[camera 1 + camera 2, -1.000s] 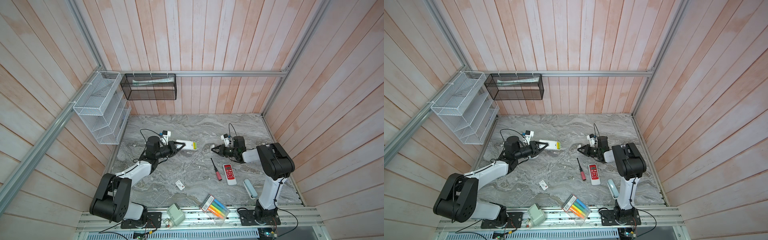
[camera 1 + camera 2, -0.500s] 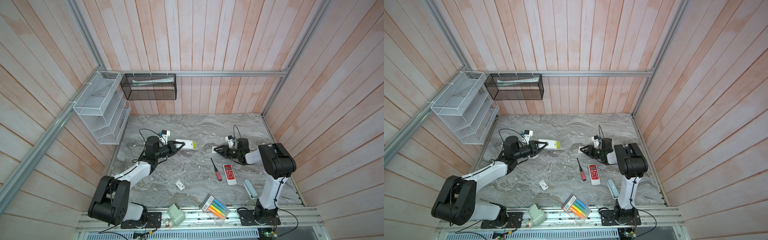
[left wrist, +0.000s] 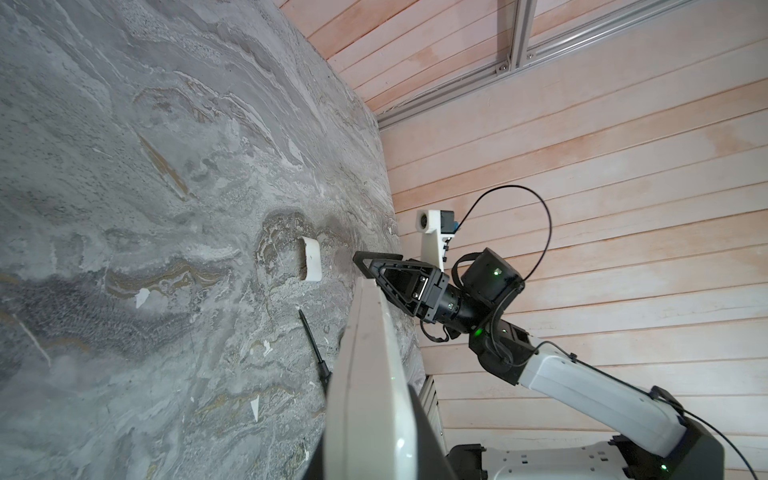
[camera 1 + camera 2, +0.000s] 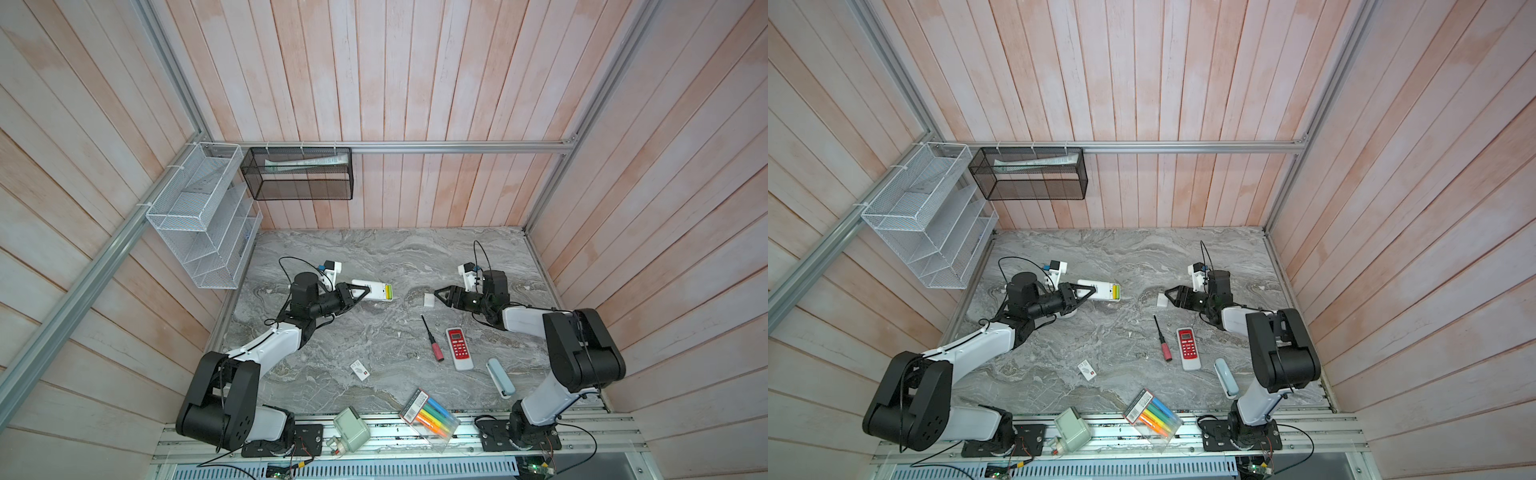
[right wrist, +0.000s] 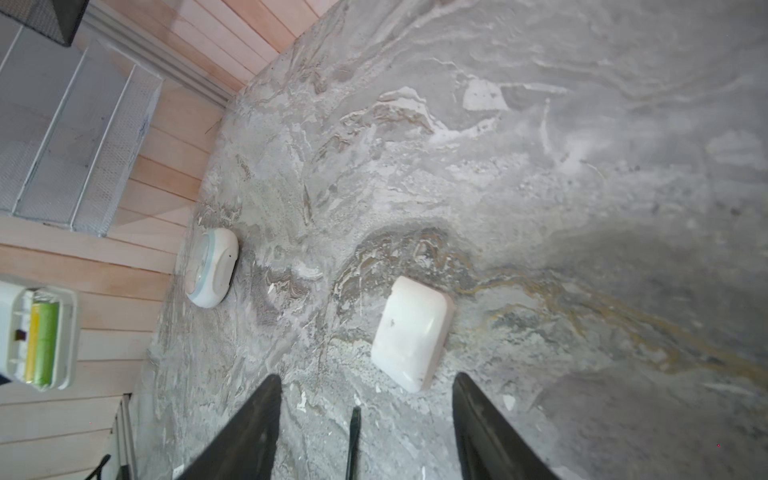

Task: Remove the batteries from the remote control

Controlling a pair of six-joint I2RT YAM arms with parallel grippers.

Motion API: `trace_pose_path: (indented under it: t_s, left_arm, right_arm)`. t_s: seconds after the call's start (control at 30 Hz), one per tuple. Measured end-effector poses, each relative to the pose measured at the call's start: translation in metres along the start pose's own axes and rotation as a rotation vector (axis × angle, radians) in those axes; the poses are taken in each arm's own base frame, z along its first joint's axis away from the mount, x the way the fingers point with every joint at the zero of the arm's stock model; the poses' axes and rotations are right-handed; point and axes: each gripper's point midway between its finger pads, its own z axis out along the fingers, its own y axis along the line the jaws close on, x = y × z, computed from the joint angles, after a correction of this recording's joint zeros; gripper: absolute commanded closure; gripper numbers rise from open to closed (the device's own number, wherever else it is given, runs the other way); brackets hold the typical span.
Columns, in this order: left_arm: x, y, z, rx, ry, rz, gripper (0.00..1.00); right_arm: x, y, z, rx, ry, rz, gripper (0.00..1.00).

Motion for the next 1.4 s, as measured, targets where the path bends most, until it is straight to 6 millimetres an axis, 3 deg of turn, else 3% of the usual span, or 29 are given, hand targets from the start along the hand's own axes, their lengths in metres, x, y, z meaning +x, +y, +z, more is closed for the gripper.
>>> trace_pose_path:
  t_s: [0.3, 0.4, 0.6, 0.8, 1.07, 1.4]
  left_arm:
    - [0.012, 0.005, 0.003, 0.016, 0.059, 0.022, 1.0]
    - [0.015, 0.004, 0.003, 0.029, 0.077, 0.037, 1.0]
    - [0.021, 0.003, 0.002, 0.039, 0.104, 0.067, 1.0]
    - [0.023, -0.001, -0.002, 0.041, 0.101, 0.094, 1.0]
    - [0.024, -0.001, -0.003, 0.038, 0.103, 0.097, 1.0]
    - [0.025, 0.0, -0.003, 0.035, 0.106, 0.094, 1.0]
  right_arm:
    - [-0.004, 0.117, -0.013, -0.149, -0.09, -0.598, 0.27]
    - [0.0, 0.143, -0.018, -0.194, -0.12, -0.772, 0.25]
    - [0.021, 0.169, -0.012, -0.26, -0.088, -1.04, 0.23]
    - [0.046, 0.198, 0.009, -0.342, -0.031, -1.245, 0.21]
    - [0.037, 0.206, 0.038, -0.339, 0.013, -1.314, 0.21]
    - [0.05, 0.218, 0.062, -0.38, 0.086, -1.362, 0.2]
